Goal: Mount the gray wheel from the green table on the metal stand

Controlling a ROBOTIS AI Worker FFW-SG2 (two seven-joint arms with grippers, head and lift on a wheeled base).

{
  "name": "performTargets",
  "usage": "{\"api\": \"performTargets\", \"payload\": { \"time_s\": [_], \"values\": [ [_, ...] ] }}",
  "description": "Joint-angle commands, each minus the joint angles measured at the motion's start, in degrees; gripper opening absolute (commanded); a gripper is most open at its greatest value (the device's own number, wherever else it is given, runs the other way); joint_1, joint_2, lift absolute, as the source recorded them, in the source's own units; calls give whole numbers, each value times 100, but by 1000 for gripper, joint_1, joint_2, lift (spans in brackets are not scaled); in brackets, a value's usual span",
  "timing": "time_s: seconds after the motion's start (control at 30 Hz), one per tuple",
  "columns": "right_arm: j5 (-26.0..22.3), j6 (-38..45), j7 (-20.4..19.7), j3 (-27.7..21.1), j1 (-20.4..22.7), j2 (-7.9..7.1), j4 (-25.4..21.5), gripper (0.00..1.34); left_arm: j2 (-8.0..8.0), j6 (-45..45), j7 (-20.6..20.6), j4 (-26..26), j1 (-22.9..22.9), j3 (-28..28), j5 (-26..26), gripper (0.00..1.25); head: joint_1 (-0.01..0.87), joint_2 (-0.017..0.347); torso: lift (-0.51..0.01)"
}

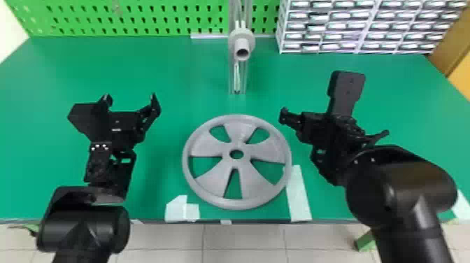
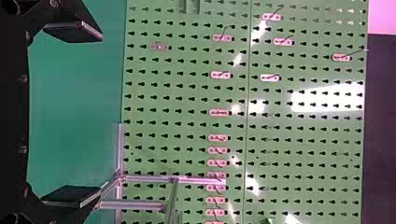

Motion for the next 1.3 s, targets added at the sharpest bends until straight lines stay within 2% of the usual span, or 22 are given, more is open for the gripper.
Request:
{"api": "performTargets", "payload": {
  "time_s": [0.0, 0.13, 0.23, 0.47, 0.6, 0.73, 0.83, 1.03, 1.13, 1.27],
  "values": [
    [-764, 672, -239, -197, -90, 19, -22, 1258, 63, 0, 0, 0, -76, 6, -75, 1121, 867, 52, -100],
    [-1247, 1094, -529, -320, -170, 28, -22, 1258, 204, 0, 18, 0, -147, -47, -84, 1120, 867, 52, -100],
    [-1485, 1323, -626, -381, -240, 37, -13, 1258, 379, 0, 150, 0, -226, -196, -58, 1120, 867, 52, -100],
    [-1959, 1753, -749, -416, -574, -51, 128, 1259, 933, 9, 615, 0, -445, -758, 153, 1120, 867, 52, -100],
    [-2267, 1920, -916, -364, -723, -201, 224, 1258, 1311, 9, 879, 17, -639, -1128, 320, 1120, 867, 52, -100],
    [-2715, 2070, -978, -320, -855, -385, 453, 1258, 1566, 9, 1037, 17, -771, -1339, 426, 1120, 867, 52, -100],
    [-2988, 2078, -986, -293, -917, -482, 629, 1259, 1654, 9, 1090, 17, -823, -1391, 452, 1120, 867, 52, -100],
    [-3682, 2096, -1030, -118, -1110, -807, 1068, 1259, 1689, 0, 1090, 17, -876, -1400, 417, 1118, 867, 52, -100],
    [-4060, 2096, -1048, -38, -1224, -1009, 1297, 1259, 1715, 9, 1099, 17, -911, -1418, 373, 1118, 867, 52, -100],
    [-4262, 2201, -1057, 111, -1391, -1273, 1437, 1259, 1724, 0, 1222, 17, -955, -1488, 250, 1114, 867, 52, -100]
  ]
}}
